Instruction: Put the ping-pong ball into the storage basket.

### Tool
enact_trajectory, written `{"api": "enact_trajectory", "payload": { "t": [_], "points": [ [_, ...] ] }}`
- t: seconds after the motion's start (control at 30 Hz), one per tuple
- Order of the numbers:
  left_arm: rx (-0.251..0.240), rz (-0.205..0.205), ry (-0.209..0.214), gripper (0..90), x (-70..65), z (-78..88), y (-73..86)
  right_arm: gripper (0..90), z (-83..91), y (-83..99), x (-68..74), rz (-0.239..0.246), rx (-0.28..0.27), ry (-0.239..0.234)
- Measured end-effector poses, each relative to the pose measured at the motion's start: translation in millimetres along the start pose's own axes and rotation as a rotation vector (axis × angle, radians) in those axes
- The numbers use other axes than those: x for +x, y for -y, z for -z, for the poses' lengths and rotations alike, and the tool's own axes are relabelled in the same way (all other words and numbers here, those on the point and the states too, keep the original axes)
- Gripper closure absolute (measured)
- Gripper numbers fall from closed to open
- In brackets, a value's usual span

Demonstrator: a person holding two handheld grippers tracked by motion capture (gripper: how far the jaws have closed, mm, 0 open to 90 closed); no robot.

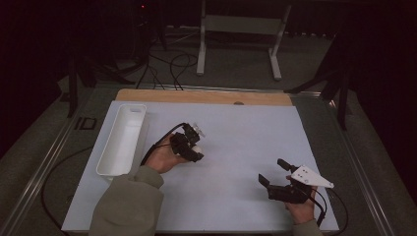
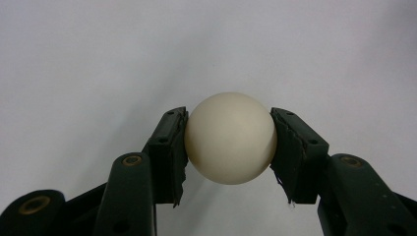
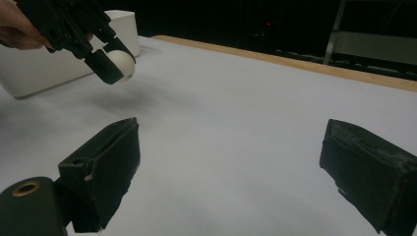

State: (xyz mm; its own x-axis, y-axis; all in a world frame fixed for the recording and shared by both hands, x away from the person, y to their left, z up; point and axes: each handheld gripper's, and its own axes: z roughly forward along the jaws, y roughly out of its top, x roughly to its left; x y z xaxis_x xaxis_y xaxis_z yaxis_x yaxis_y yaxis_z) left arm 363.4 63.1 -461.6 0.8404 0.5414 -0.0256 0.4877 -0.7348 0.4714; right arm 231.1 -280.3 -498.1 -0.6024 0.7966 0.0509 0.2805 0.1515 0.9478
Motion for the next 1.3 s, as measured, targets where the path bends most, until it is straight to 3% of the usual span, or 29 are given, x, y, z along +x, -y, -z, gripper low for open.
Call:
{"api": "enact_trajectory", "payload": {
  "t": [1.3],
  "points": [
    [-0.030,0.029,-0.022,51.3,4.6,25.8,5.0,8.1,-1.5,0.2,-0.4,-0.015,0.002,0.008]
  ]
}}
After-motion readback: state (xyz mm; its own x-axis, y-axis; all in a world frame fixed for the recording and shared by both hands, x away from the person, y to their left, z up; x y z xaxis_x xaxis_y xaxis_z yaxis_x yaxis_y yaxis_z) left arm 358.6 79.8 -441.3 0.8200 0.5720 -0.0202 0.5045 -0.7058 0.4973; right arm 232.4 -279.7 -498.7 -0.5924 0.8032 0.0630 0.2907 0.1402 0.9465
